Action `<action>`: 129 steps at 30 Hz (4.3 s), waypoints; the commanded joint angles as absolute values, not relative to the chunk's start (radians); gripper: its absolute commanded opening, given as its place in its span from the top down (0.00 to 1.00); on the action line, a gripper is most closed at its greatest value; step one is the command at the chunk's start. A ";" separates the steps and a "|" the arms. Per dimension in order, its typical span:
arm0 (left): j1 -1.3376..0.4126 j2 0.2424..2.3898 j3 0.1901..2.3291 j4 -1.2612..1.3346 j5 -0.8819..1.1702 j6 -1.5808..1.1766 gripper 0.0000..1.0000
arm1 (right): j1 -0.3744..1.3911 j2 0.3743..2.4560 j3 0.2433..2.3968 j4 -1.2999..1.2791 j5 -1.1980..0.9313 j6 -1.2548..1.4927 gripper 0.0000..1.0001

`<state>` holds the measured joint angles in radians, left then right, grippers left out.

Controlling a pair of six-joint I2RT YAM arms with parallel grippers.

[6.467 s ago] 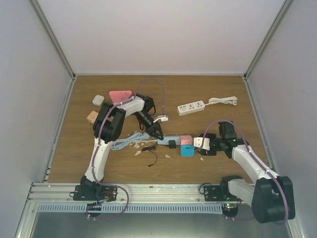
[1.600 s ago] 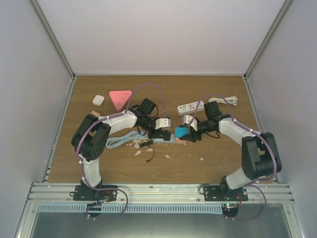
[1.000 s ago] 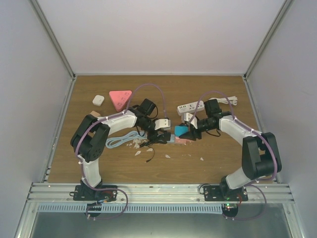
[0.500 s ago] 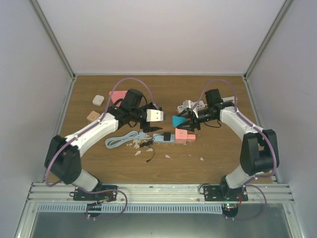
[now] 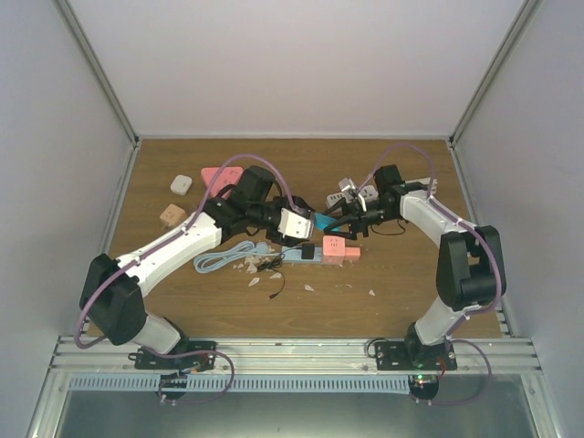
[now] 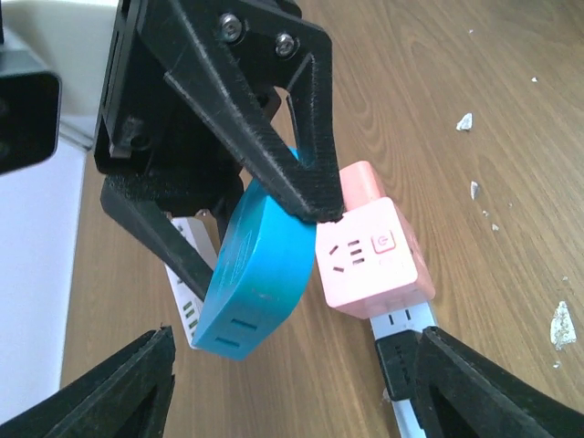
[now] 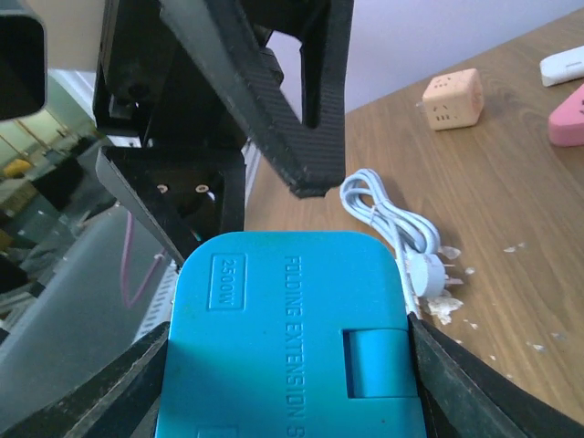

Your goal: Pull the plug off the socket

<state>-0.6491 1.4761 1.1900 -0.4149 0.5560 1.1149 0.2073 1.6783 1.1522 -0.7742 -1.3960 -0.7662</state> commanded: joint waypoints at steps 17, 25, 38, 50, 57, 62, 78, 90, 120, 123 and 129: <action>-0.733 1.522 1.268 -0.395 0.555 1.089 0.86 | 0.233 1.691 1.170 -0.839 -1.517 -0.757 0.51; -0.669 1.538 1.288 -0.438 0.652 0.945 1.00 | 0.215 1.574 1.134 -0.726 -1.419 -0.758 0.13; -0.561 1.613 1.421 -0.538 0.899 0.734 1.00 | 0.310 1.298 0.923 -0.269 -1.000 -0.586 0.10; -0.561 1.561 1.373 -0.572 0.952 0.792 1.00 | 0.364 1.294 0.948 -0.199 -0.800 -0.560 0.49; -0.561 1.515 1.301 -0.624 0.897 0.892 1.00 | 0.325 1.334 1.013 -0.229 -0.854 -0.527 0.58; -0.561 1.496 1.246 -0.571 0.793 0.870 1.00 | 0.300 1.351 1.055 -0.207 -0.931 -0.463 0.58; -0.292 1.503 1.251 -0.437 0.635 0.711 1.00 | 0.299 1.308 1.051 -0.208 -0.949 -0.447 0.13; 0.105 1.582 1.238 -0.312 0.365 0.800 1.00 | 0.300 1.268 0.960 -0.107 -0.723 -0.414 0.00; 0.291 1.964 1.245 0.047 -0.036 1.103 0.86 | 0.295 1.249 0.843 -0.040 -0.486 -0.398 0.00; 0.291 1.966 1.255 -0.017 -0.005 1.100 0.80 | 0.296 1.265 0.842 -0.052 -0.479 -0.398 0.00; 0.291 1.954 1.284 -0.132 0.048 1.097 0.58 | 0.295 1.272 0.851 -0.084 -0.536 -0.407 0.00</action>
